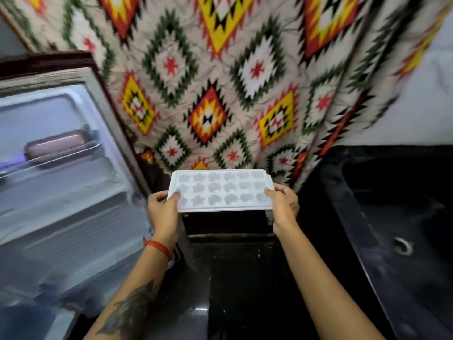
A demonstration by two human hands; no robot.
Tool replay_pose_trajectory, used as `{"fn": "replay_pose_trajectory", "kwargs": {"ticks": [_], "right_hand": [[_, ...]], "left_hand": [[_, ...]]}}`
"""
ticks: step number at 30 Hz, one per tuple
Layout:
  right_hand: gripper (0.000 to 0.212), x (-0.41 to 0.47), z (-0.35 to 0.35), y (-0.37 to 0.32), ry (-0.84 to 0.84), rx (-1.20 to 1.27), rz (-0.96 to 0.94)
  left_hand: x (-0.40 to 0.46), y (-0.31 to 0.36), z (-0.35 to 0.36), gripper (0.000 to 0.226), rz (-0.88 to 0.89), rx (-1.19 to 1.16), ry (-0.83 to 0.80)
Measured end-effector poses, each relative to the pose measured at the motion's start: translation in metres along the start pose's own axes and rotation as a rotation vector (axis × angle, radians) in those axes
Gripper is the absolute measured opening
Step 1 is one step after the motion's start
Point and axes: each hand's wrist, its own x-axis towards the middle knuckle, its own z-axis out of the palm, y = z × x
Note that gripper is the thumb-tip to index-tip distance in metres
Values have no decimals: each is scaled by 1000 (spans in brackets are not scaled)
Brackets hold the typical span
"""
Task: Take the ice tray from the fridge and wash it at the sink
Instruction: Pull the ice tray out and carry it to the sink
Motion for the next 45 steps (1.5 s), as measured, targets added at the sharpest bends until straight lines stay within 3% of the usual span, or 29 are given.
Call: {"fn": "replay_pose_trajectory", "kwargs": {"ticks": [10, 21, 32, 45], "right_hand": [[16, 36, -66, -16, 324, 161, -15], [10, 49, -171, -20, 658, 270, -21], [15, 80, -283, -16, 820, 325, 13], [16, 102, -360, -21, 943, 302, 60]], "left_hand": [[-3, 21, 124, 31, 59, 81, -403], [-75, 20, 244, 10, 70, 133, -783], [-164, -7, 348, 21, 54, 174, -955], [-231, -14, 424, 24, 10, 231, -1095]]}}
